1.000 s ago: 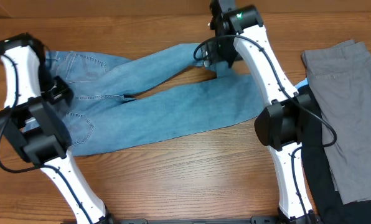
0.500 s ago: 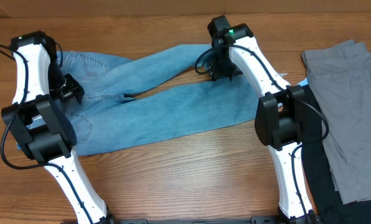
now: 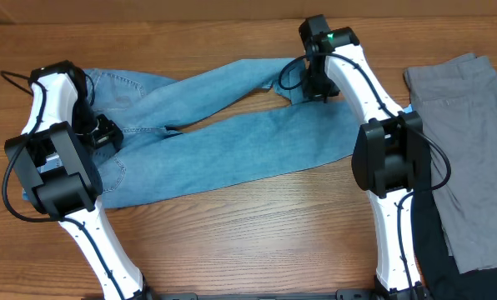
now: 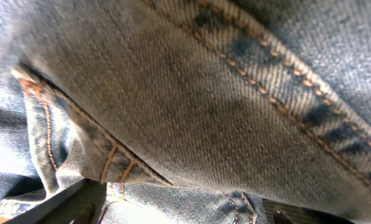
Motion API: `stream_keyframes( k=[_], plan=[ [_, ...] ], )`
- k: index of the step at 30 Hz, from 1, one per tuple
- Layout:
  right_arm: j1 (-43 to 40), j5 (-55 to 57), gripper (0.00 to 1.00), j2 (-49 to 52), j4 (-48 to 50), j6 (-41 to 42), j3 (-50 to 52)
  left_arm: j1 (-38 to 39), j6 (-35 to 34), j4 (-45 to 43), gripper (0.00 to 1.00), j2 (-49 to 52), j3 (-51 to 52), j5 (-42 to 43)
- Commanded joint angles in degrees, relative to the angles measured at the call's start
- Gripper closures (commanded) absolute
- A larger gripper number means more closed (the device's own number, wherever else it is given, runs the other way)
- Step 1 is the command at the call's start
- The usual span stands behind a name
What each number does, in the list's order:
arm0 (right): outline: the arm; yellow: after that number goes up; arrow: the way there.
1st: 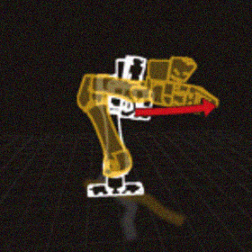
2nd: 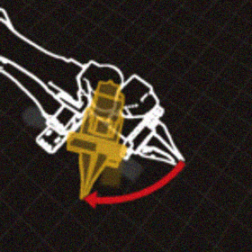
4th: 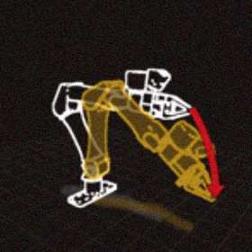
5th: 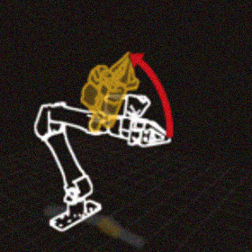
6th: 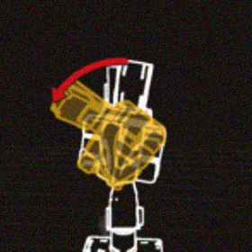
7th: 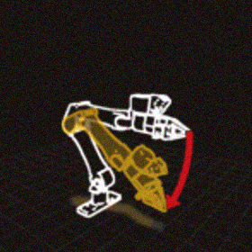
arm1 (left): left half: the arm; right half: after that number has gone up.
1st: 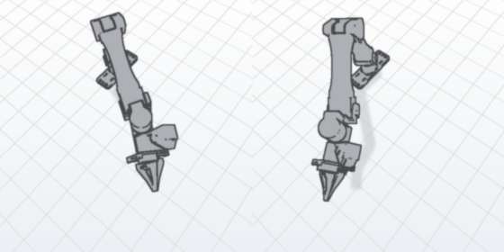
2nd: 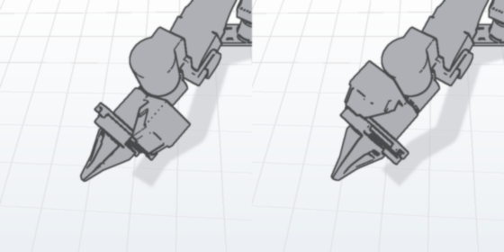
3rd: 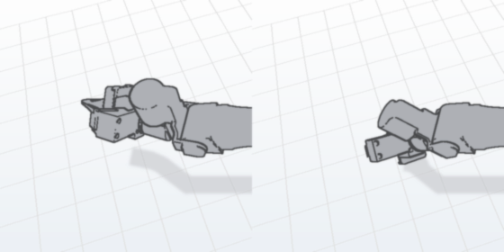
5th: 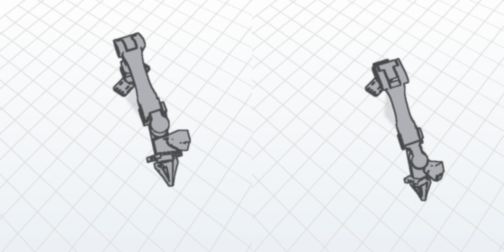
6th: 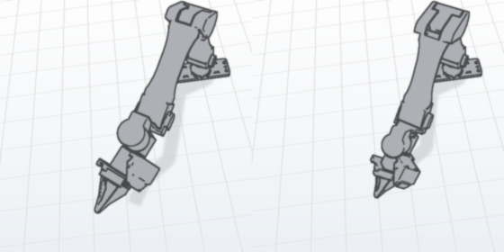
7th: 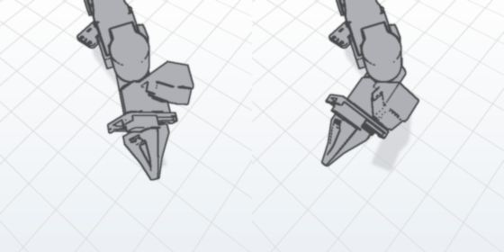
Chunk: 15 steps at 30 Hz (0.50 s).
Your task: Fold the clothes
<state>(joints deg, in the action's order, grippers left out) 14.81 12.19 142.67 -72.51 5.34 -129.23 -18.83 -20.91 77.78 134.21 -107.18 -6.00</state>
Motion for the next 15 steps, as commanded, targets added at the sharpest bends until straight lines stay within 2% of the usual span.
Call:
stream_keyframes(
  k=[1,4,5,6,7,8,15],
  plan=[
    [1.5,-2.2,0.75,-1.6,-0.5,0.7,-1.3,-0.4,0.3,-0.7,0.16,0.5,0.5,0.5],
    [3.3,-2.2,0.62,-2.0,-3.2,0.7,-6.6,-0.4,0.3,-1.2,0.16,0.5,0.7,-0.2],
    [3.9,-2.2,0.37,-2.2,-4.3,0.7,-8.8,-0.5,0.3,-1.2,0.17,0.5,0.7,-0.4],
    [4.4,-2.2,0.16,-2.3,-5.2,0.7,-10.6,-0.5,0.3,-1.4,0.17,0.5,0.8,-0.4],
    [4.9,-2.2,0.06,-2.4,-6.3,0.7,-12.5,-0.6,0.3,-1.5,0.17,0.5,0.9,-0.4],
    [5.4,-2.2,0.01,-2.5,-7.1,0.7,-13.9,-0.6,0.3,-1.6,0.17,0.5,1.0,-0.4],
    [7.5,-6.6,0.0,-2.2,-7.7,0.7,-13.7,-0.7,0.3,-1.5,0.16,0.5,1.1,-0.3]
  ],
)
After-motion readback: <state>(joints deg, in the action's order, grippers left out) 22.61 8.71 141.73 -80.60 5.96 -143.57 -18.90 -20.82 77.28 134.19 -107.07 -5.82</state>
